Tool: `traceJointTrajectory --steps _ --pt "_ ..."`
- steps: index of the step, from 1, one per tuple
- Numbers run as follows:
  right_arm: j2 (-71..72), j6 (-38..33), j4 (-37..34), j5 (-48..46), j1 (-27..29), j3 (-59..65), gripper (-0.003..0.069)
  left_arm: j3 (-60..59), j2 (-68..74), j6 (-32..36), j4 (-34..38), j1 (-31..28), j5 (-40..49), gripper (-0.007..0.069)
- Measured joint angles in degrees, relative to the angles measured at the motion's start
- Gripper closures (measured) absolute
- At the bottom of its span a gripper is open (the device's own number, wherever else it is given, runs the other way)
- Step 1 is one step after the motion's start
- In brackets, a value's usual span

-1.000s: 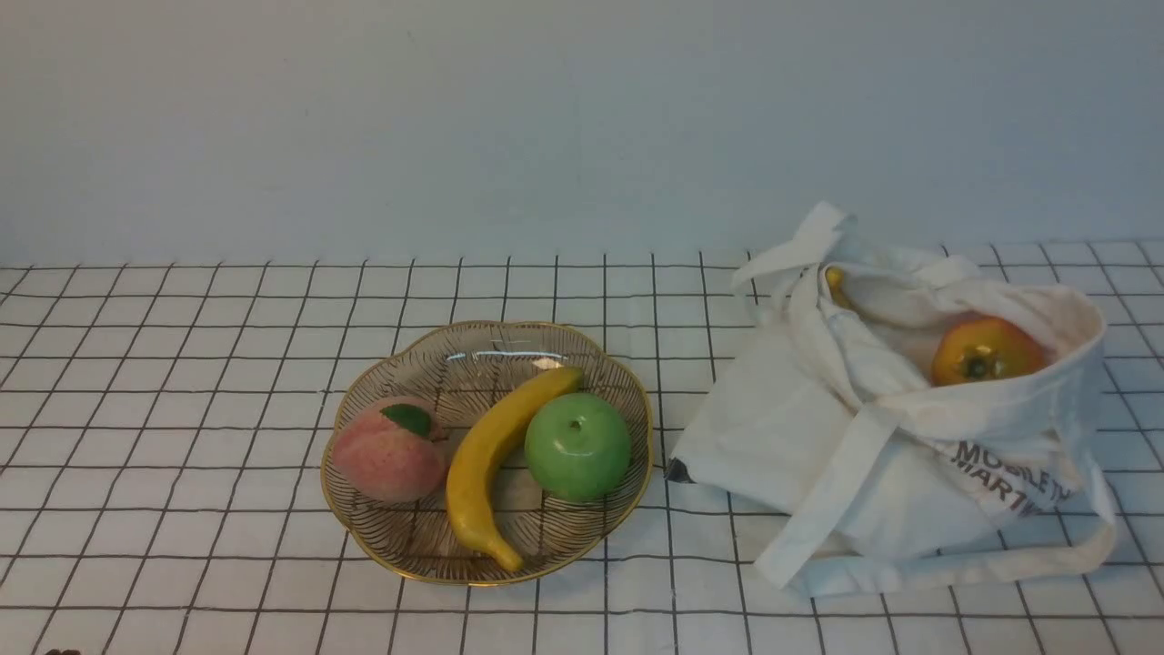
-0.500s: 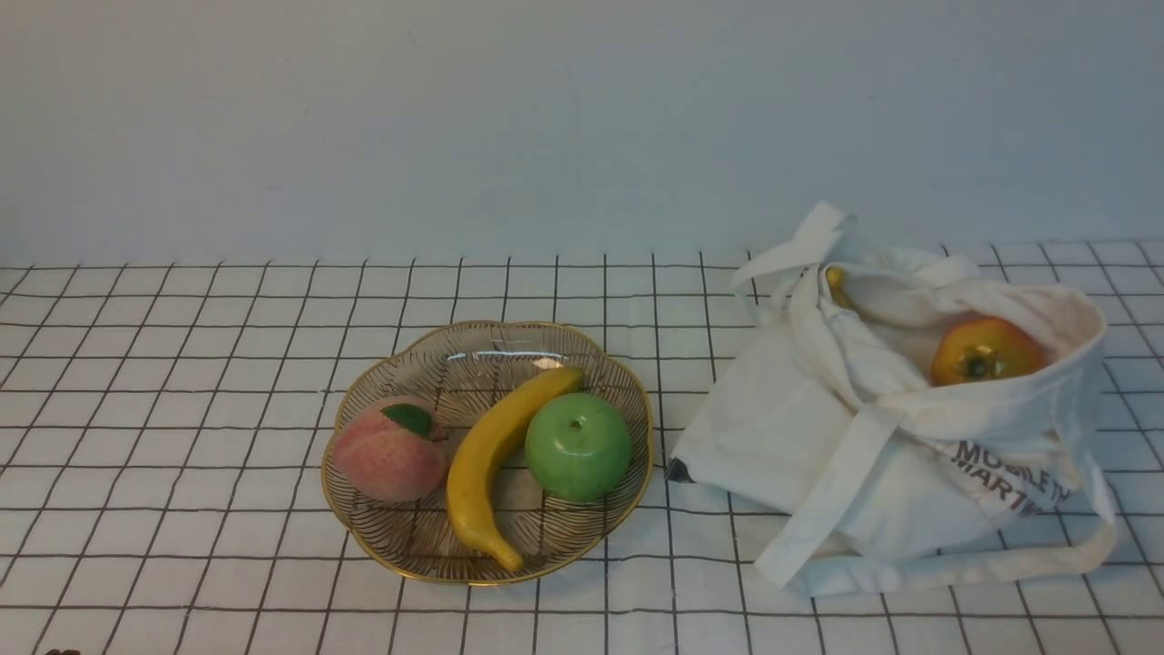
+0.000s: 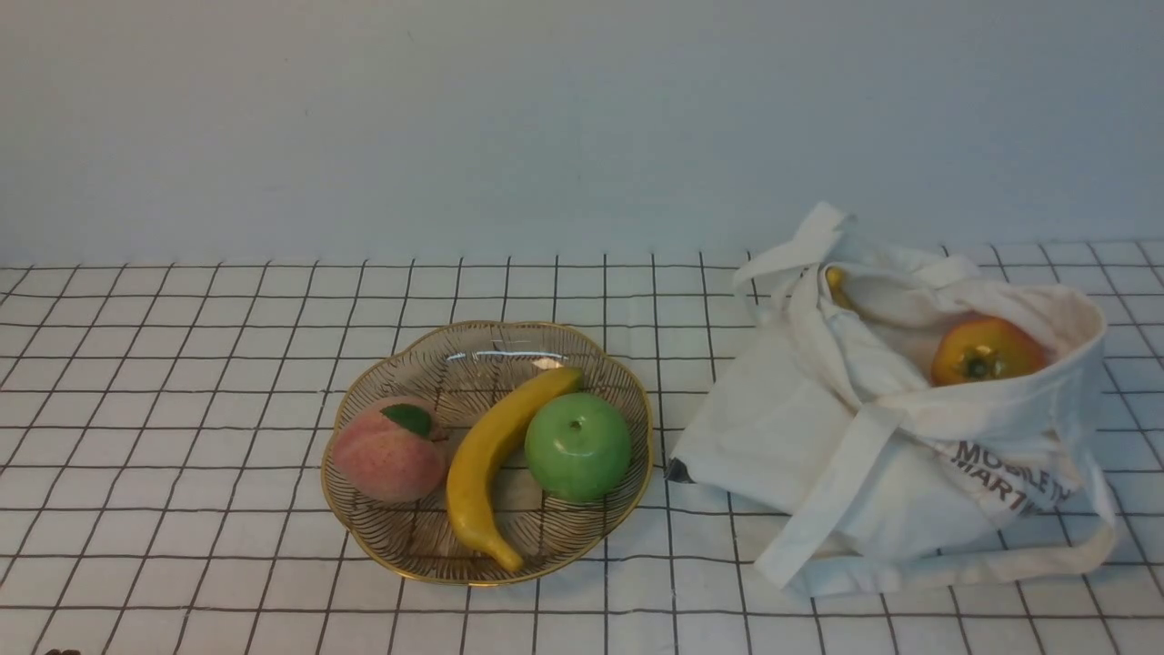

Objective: Take the fruit out of the bag on the white checkered tablecloth and place them on the plate.
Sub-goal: 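Reach into the cloth bag and grasp a fruit with the right gripper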

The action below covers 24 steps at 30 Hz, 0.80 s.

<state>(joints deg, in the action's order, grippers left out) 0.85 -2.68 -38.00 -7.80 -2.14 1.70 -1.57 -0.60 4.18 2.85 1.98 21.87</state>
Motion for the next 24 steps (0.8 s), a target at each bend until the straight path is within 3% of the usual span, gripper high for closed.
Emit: traceJointTrajectory --steps 1,2,4,11,13,18,21,24 --pt "0.0 0.52 -5.97 1.96 0.0 0.0 0.0673 0.0 0.0 0.0 0.0 0.0 0.0 0.0632" --pt "0.0 0.52 -6.93 2.24 0.0 0.0 0.0673 0.0 0.0 0.0 0.0 0.0 0.0 0.0632" --pt "0.0 0.11 -18.26 5.66 0.0 0.0 0.0673 0.0 0.0 0.0 0.0 0.0 0.0 0.0632" --pt "0.0 -4.54 -33.33 12.48 0.0 0.0 0.0673 0.0 0.0 0.0 0.0 0.0 0.0 0.0632" --pt "0.0 -5.54 -34.07 13.0 0.0 -0.11 0.0673 0.0 0.0 0.0 0.0 0.0 0.0 0.0632" --pt "-1.3 -16.75 -29.12 8.43 0.0 -10.7 0.0673 0.0 0.0 0.0 0.0 0.0 0.0 0.0632" --pt "-8.67 -23.76 -25.37 2.75 0.0 -20.68 0.0673 0.0 0.0 0.0 0.0 0.0 0.0 0.0632" --pt "-24.14 -30.59 -19.94 -9.41 0.0 -33.42 0.0673 0.0 0.0 0.0 -0.05 0.0 0.0 0.0632"
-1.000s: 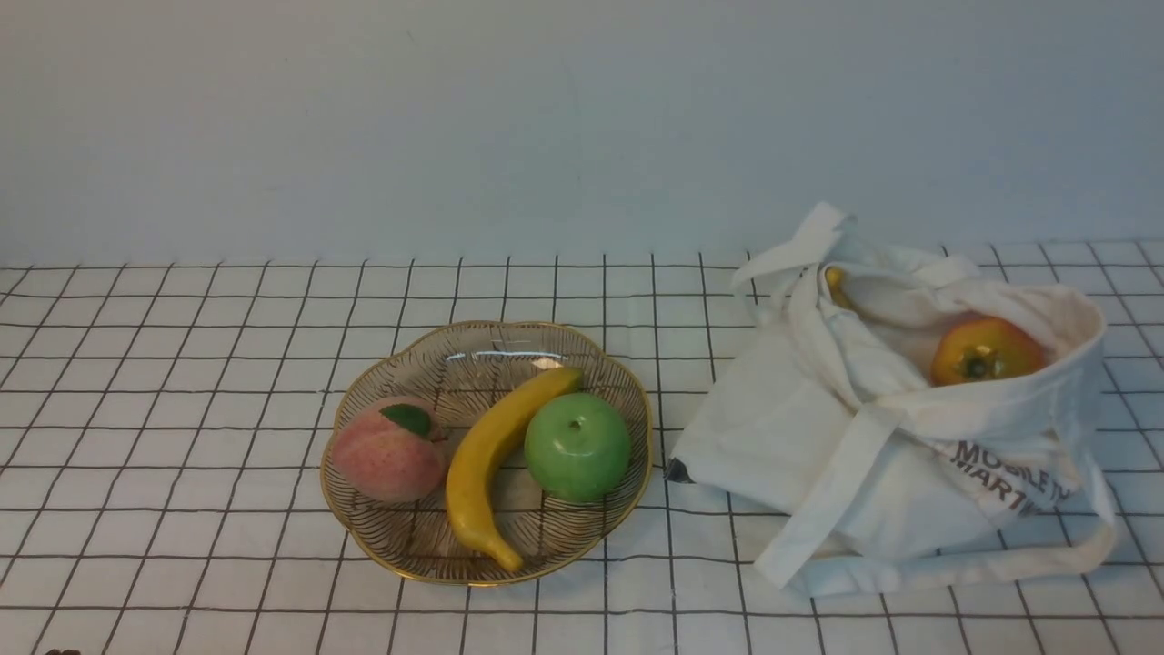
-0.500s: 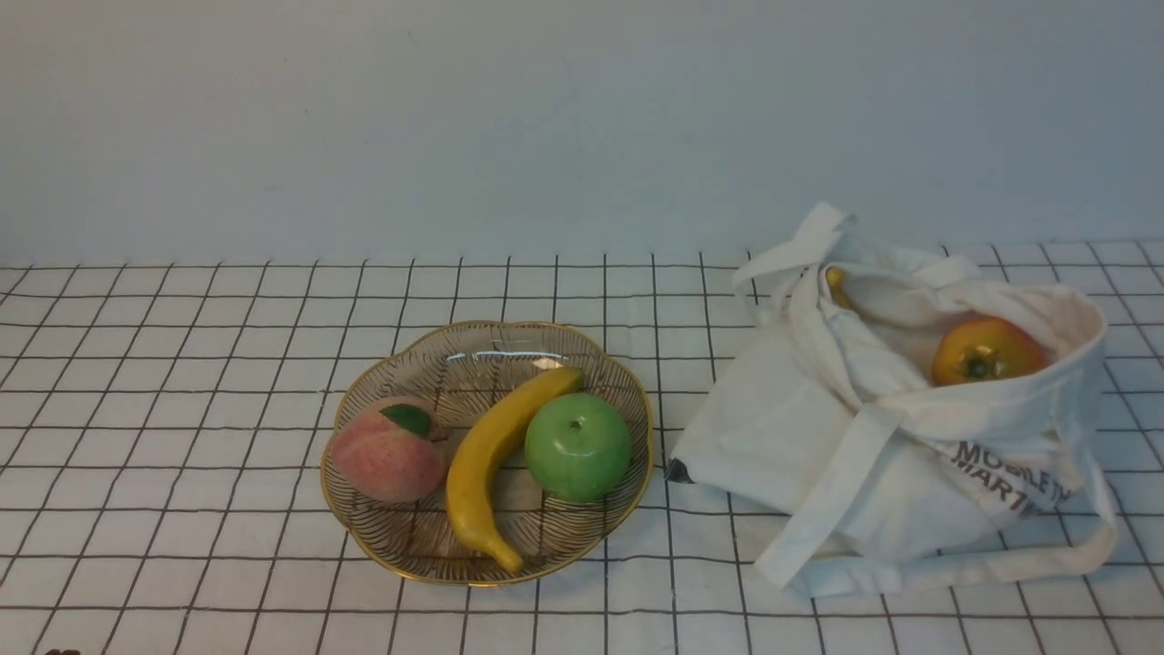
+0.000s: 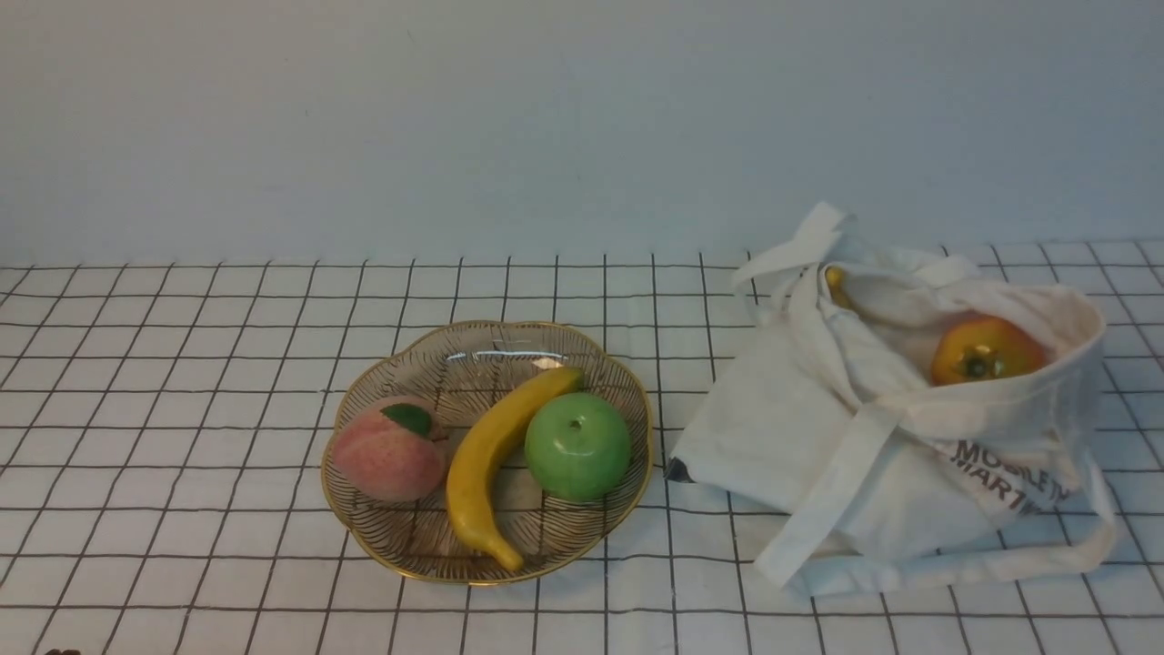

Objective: Take the fruit out of the bag on the white checkered tablecloth and place them on the plate.
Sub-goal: 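Reach into the cloth bag and grasp a fruit with the right gripper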

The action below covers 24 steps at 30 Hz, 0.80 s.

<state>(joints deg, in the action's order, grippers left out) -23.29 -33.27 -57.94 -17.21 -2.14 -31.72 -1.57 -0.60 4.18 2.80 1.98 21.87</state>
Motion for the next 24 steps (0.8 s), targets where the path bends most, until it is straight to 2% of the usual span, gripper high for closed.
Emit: traceJointTrajectory --steps 5,9,11,12,17,24 --pt "-21.2 -1.45 13.41 -16.45 0.0 -14.87 0.0673 0.0 0.0 0.0 0.02 0.0 0.0 0.0632" --pt "-37.88 5.48 28.07 -25.08 0.0 -26.58 0.067 0.0 0.0 0.0 0.02 0.0 0.0 0.0632" --pt "-41.55 7.85 31.21 -26.52 0.0 -29.3 0.067 0.0 0.0 0.0 0.02 0.0 0.0 0.0632" --pt "-48.47 12.18 36.28 -28.77 0.0 -34.32 0.067 0.0 0.0 0.0 -0.02 0.0 0.0 0.0632" --pt "-61.11 16.03 42.63 -33.32 0.0 -42.67 0.0668 0.0 0.0 0.0 -0.02 0.0 0.0 0.0632" --pt "-72.63 19.56 46.21 -35.33 0.0 -46.32 0.0663 0.0 0.0 0.0 -0.02 0.0 0.0 0.0632"
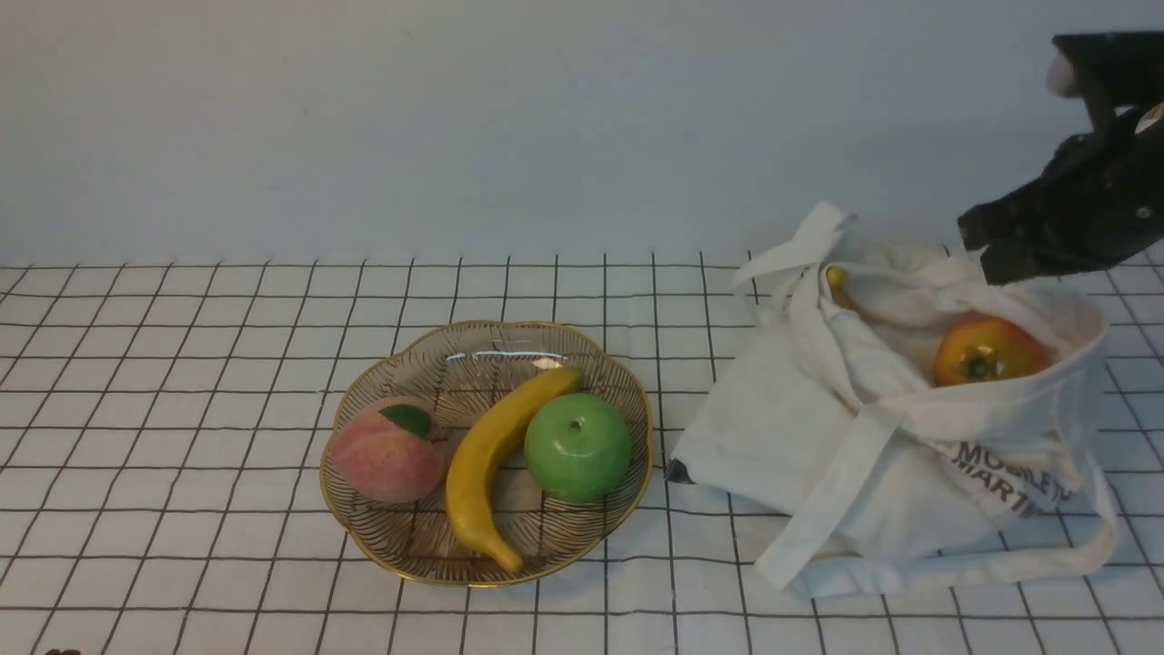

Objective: Take the fruit out of the bag on the white checkered tablecloth and place them on the plate.
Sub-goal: 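Reach into the cloth bag and grasp a fruit with the right gripper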

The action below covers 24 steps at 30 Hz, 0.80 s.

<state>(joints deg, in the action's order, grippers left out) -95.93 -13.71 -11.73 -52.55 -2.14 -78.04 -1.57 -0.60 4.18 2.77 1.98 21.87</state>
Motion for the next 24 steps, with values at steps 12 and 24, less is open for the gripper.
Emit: traceJointTrajectory --steps 12,24 --pt "-6.73 14.97 16.49 1.15 -4.89 -0.37 0.0554 0.0 0.0 0.0 0.0 0.0 0.0 0.0632" --pt "-11.83 22.25 24.89 4.13 -6.11 -0.71 0.0132 0.0 0.0 0.0 0.0 0.0 0.0 0.0632"
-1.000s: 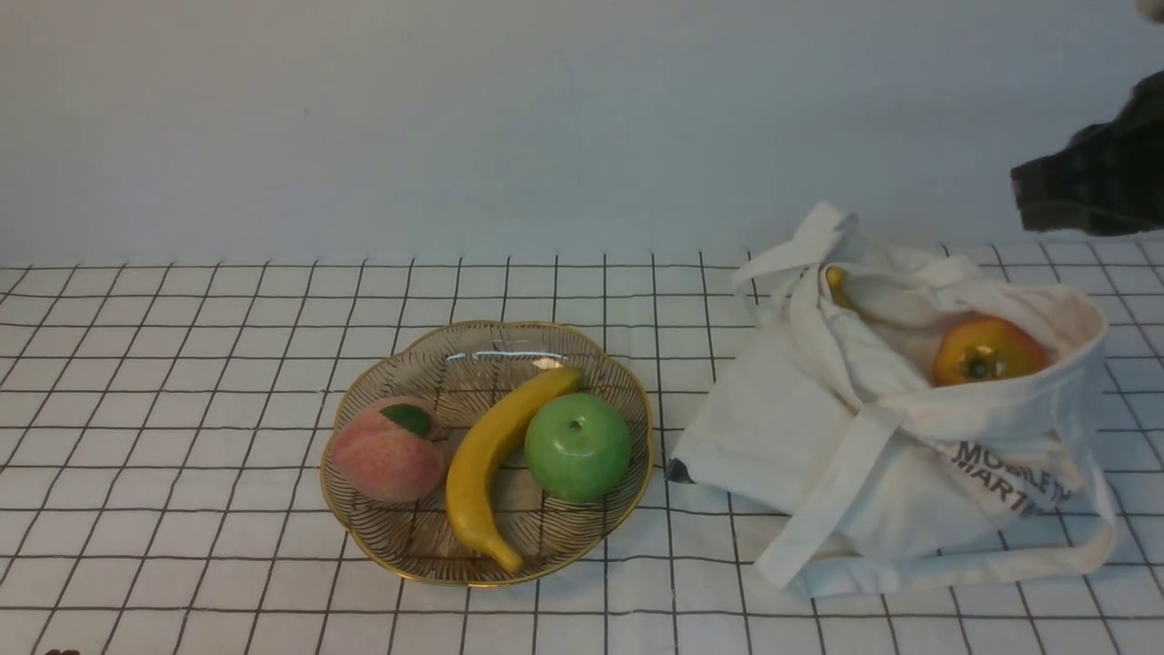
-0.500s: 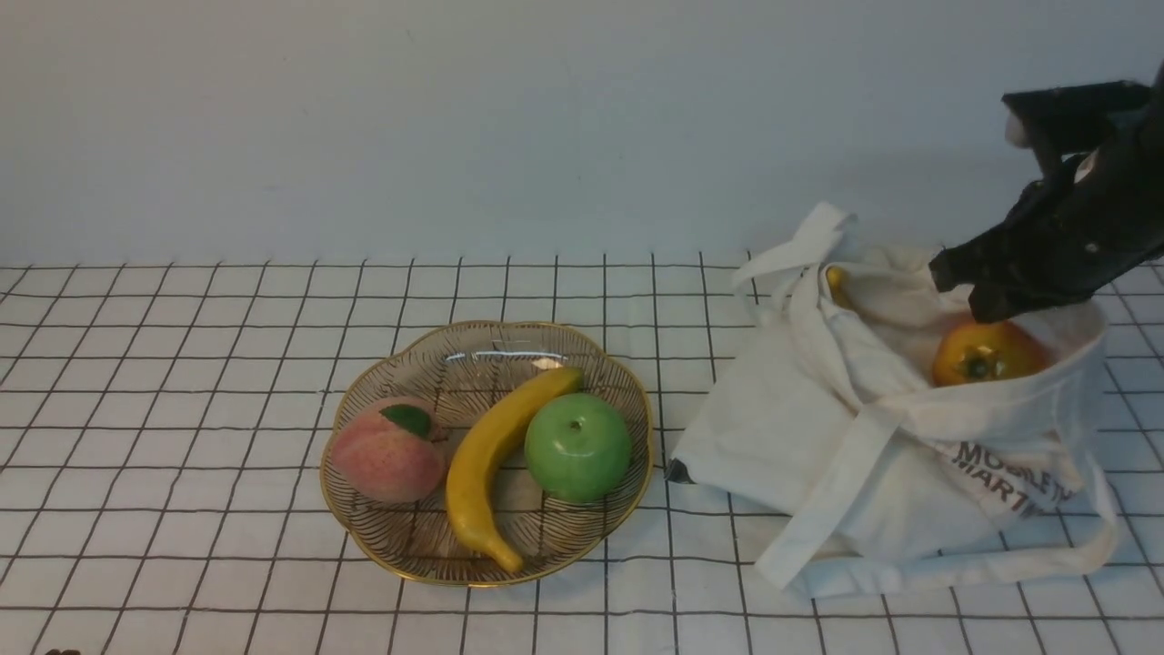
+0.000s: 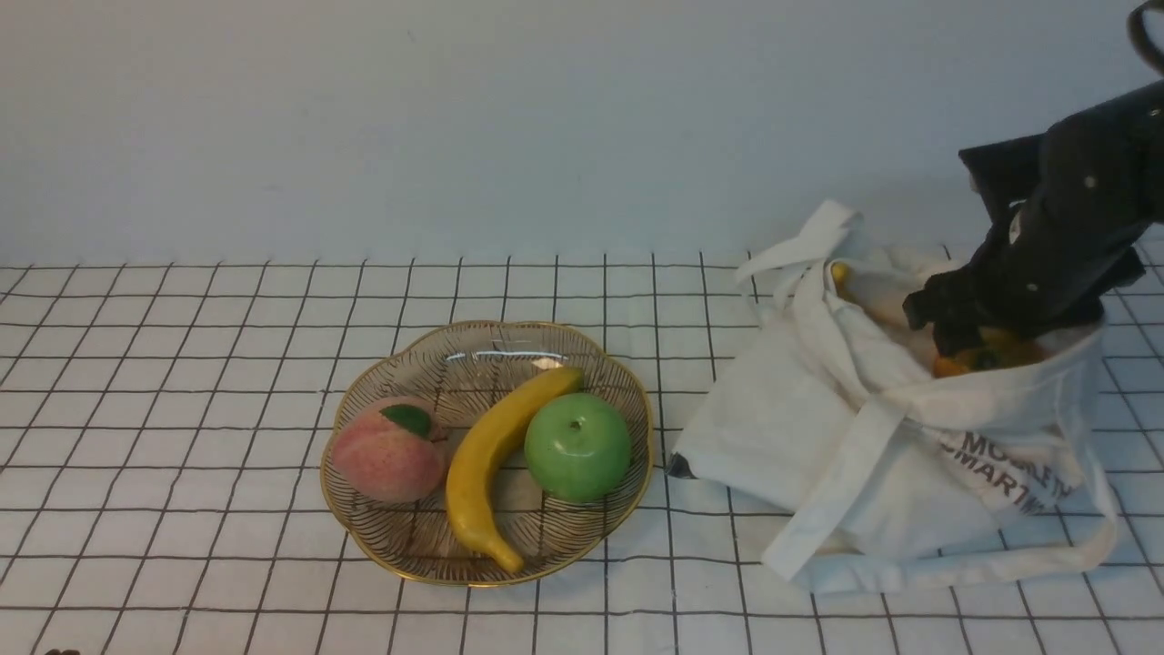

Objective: Take the fruit out of the bag on the white checkered tablecloth and place them on the plate.
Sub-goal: 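Reach into the cloth bag and grasp a fruit with the right gripper, then move the held fruit onto the glass plate with the right gripper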

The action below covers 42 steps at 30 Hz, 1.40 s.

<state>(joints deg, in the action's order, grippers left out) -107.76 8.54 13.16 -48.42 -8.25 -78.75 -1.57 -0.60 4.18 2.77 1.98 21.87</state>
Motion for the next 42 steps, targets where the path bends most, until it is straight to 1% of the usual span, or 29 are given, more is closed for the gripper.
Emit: traceJointTrajectory --steps 2,5,8,11,15,22,25,31,34,39,42 --pt "-0.92 0.04 0.28 0.57 0.0 -0.12 0.0074 0.0 0.0 0.0 0.0 0.0 0.0 0.0632" --pt "-1.8 0.07 1.38 1.12 0.0 -0.17 0.0044 0.0 0.0 0.0 0.0 0.0 0.0 0.0632" --pt "-2.61 1.08 3.04 1.22 0.0 -0.17 0.0038 0.0 0.0 0.0 0.0 0.0 0.0 0.0632" --pt "-3.83 2.2 4.98 0.85 0.0 -0.18 0.0056 0.0 0.0 0.0 -0.03 0.0 0.0 0.0632" --pt "-4.48 2.45 5.85 -0.24 0.0 -0.4 0.0139 0.0 0.0 0.0 -0.03 0.0 0.0 0.0632" --pt "-3.5 2.24 5.75 -1.55 0.0 -0.51 0.0142 0.0 0.0 0.0 -0.03 0.0 0.0 0.0632" --pt "-1.55 1.94 4.0 -2.93 0.0 -0.51 0.0142 0.0 0.0 0.0 -0.03 0.0 0.0 0.0632" --pt "7.43 1.34 -1.14 -3.47 0.0 -0.51 0.0142 0.0 0.0 0.0 -0.03 0.0 0.0 0.0632" --pt "9.27 0.79 -2.09 -3.47 0.0 -0.51 0.0142 0.0 0.0 0.0 -0.03 0.0 0.0 0.0632" --pt "14.87 -4.85 -10.03 -2.83 -0.28 -0.51 0.0142 0.0 0.0 0.0 -0.03 0.0 0.0 0.0632" --pt "17.37 -10.09 -16.99 -1.33 -1.83 -0.51 0.0142 0.0 0.0 0.0 -0.03 0.0 0.0 0.0632"
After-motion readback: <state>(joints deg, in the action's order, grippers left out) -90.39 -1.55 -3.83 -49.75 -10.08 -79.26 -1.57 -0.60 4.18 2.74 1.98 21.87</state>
